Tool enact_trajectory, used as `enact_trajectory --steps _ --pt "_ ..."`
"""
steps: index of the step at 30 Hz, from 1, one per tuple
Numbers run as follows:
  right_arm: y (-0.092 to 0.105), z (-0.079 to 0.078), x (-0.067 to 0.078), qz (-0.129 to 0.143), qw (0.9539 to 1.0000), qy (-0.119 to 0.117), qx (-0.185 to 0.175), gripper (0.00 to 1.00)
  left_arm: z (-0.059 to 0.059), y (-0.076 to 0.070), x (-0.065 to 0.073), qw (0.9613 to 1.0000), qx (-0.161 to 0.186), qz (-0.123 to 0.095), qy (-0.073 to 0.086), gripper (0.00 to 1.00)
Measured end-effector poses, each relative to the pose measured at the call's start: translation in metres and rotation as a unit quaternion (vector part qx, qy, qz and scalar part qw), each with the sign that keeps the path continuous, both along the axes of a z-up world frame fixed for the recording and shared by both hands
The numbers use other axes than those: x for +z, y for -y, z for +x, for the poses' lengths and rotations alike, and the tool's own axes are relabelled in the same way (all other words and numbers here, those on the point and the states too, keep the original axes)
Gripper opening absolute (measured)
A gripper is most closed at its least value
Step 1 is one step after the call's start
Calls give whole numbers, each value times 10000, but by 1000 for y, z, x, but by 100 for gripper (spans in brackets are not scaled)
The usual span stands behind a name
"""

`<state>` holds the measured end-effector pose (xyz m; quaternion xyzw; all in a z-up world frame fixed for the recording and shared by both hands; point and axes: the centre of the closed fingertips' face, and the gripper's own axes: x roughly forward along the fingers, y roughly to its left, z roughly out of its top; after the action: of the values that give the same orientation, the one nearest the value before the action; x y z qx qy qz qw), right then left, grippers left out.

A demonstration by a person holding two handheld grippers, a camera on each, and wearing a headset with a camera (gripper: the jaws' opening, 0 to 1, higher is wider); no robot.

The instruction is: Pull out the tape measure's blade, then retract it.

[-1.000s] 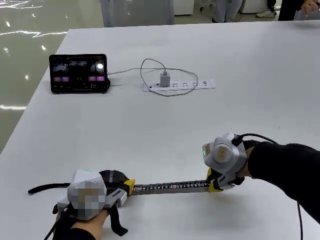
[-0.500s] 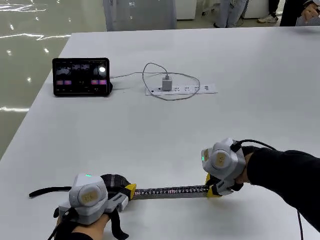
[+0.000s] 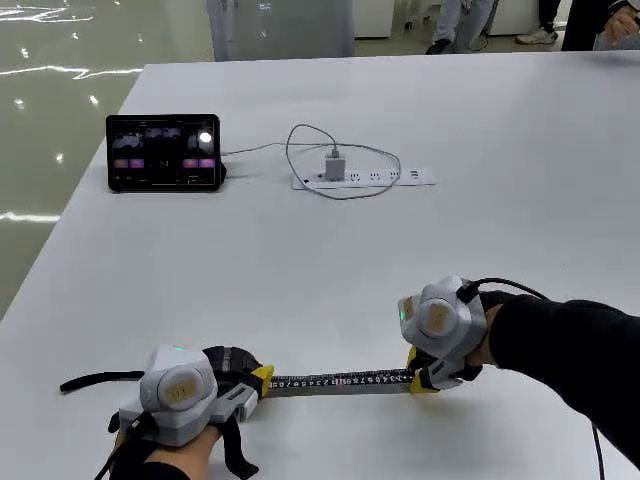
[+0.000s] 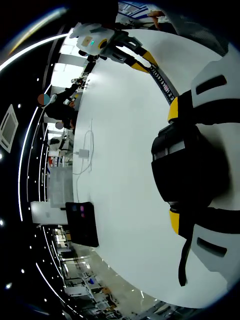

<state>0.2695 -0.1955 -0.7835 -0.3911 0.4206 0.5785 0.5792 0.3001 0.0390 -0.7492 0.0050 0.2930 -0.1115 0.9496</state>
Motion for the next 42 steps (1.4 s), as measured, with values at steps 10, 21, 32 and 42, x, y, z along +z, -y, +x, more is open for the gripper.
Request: enact_trajectory --steps 10,21,32,42 --pt "-5 0 0 3 10000 3 -50 10 0 0 0 10000 -1 4 -5 62" --pt "-10 0 0 26 9999 -43 -87 10 0 -1 0 10000 -4 6 -4 62" --pt "-15 0 1 24 10000 -28 -50 10 0 0 -1 10000 -7 -1 18 62" --pt "-21 -1 1 16 10000 -40 1 10 0 0 -1 10000 -26 48 -62 62"
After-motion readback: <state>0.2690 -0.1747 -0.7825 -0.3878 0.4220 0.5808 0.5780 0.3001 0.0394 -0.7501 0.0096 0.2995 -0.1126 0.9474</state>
